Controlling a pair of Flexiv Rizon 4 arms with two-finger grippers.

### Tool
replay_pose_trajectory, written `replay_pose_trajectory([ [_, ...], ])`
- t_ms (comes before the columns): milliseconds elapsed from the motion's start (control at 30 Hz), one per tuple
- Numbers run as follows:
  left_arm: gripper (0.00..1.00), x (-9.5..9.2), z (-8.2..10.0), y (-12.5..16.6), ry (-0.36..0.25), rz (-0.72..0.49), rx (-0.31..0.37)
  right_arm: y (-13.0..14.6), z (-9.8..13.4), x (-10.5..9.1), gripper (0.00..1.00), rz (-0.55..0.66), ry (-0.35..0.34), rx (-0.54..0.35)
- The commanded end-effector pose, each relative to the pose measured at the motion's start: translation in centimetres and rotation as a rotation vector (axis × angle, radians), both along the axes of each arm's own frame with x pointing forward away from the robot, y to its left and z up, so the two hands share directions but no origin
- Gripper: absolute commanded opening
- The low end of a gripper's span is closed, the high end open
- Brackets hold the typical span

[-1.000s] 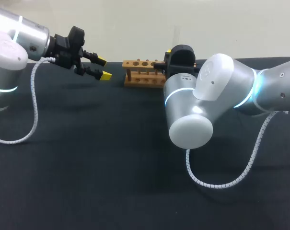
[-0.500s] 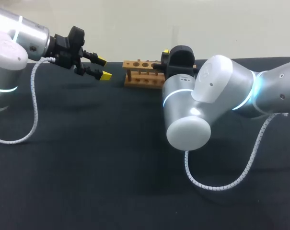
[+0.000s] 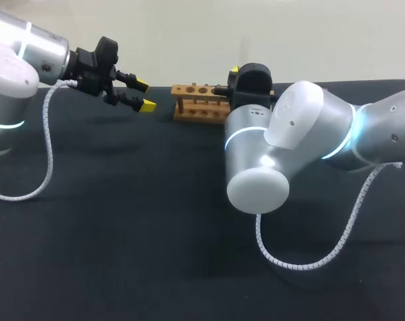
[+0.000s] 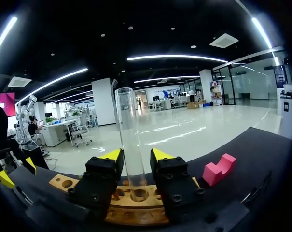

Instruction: Grasp the test tube, adjust it, and insert it.

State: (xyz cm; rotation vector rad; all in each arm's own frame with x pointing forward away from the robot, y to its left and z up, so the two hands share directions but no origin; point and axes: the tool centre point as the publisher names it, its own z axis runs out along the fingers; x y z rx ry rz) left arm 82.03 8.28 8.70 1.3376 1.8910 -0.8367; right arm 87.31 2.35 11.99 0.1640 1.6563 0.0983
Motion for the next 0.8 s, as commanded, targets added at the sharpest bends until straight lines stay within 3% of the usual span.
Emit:
replay_pose_trajectory([
  [33,1.00,-0.05,-0.10,0.04,-0.004,0.000,-0.003,-0.04,0.15,-0.43,0.13,-0.003,-0.001,-0.004],
  [267,1.00,-0.05,-0.10,0.04,-0.004,0.000,-0.003,-0.12,0.22,-0.65,0.17,-0.009,-0.001,-0.006],
  [367,1.00,-0.05,-0.10,0.04,-0.004,0.000,-0.003,-0.12,0.27,-0.71,0.26,-0.007,-0.002,-0.007],
  [500,1.00,-0.05,-0.10,0.04,-0.004,0.000,-0.003,-0.12,0.30,-0.79,0.30,-0.007,-0.003,-0.009],
  [800,1.00,-0.05,-0.10,0.04,-0.004,0.000,-0.003,0.03,0.66,-1.17,0.28,0.000,-0.010,-0.018],
])
